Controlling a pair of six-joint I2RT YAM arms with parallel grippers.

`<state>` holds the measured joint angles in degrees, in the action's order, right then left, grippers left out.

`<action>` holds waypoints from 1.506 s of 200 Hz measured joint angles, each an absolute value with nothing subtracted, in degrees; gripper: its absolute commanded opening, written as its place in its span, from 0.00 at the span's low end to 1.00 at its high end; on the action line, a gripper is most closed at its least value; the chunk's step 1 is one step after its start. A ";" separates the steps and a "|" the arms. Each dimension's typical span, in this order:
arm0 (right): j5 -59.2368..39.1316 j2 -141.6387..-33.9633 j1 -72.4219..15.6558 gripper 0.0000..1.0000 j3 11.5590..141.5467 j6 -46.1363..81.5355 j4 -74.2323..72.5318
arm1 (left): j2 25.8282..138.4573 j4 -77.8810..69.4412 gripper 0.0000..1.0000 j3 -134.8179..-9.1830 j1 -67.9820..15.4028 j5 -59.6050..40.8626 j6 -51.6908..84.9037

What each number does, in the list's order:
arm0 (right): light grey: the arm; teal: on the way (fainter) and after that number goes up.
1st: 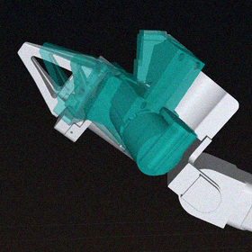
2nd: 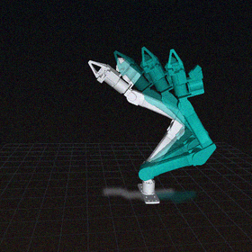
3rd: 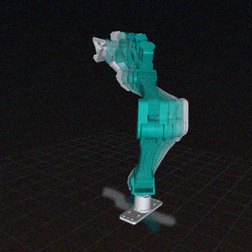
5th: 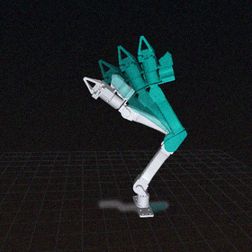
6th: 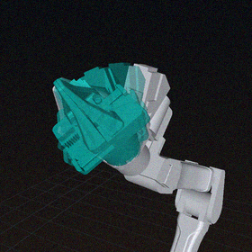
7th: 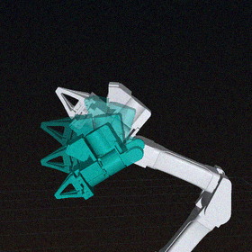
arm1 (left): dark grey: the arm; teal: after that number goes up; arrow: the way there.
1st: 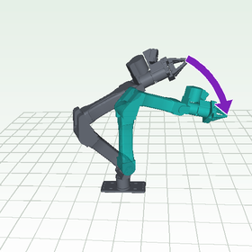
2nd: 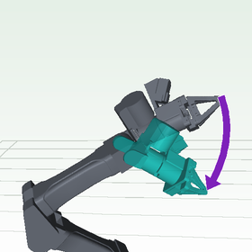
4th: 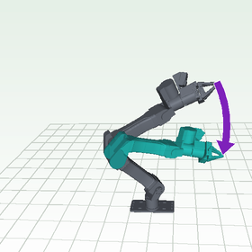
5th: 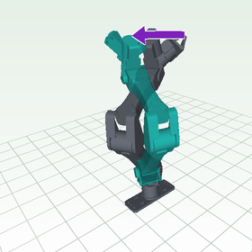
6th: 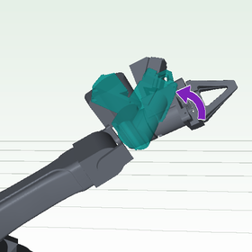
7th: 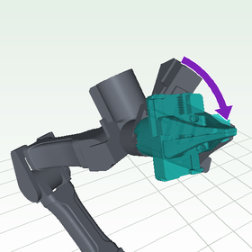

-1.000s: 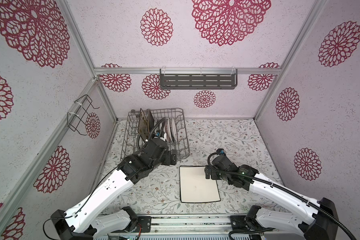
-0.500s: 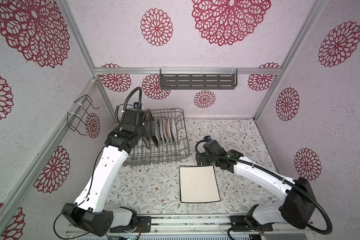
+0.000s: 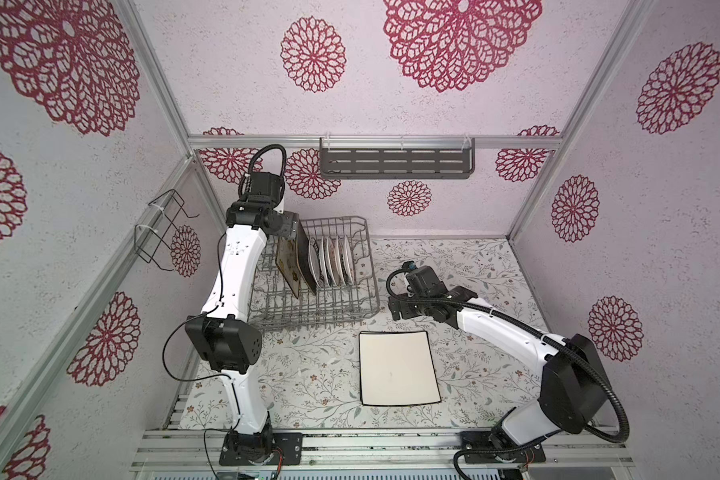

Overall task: Unload the plates from the dish rack
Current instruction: 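Move the left gripper onto the floral square plate while the right gripper hovers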

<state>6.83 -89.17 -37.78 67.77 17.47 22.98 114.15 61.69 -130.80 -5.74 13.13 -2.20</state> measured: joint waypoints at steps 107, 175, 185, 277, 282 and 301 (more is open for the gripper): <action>2.44 -92.75 -34.02 0.91 68.88 16.03 18.94 | 126.85 65.87 0.59 -140.86 -2.94 13.13 -3.68; 1.13 -95.31 -32.53 0.89 68.95 16.03 17.87 | 131.26 67.02 0.34 -143.20 -2.57 12.32 -4.49; 1.02 -95.85 -32.38 0.89 69.28 16.03 17.87 | 131.50 67.20 0.33 -143.20 -2.48 12.25 -4.43; -0.25 -99.18 -31.29 0.87 71.37 15.86 17.76 | 132.27 67.72 0.19 -143.20 -1.98 10.52 -4.47; -0.27 -99.20 -31.27 0.87 71.37 15.86 17.76 | 132.33 67.75 0.18 -143.20 -1.98 10.48 -4.47; -0.27 -99.46 -31.16 0.87 71.37 15.62 17.78 | 132.60 67.77 0.14 -143.22 -1.98 10.17 -4.27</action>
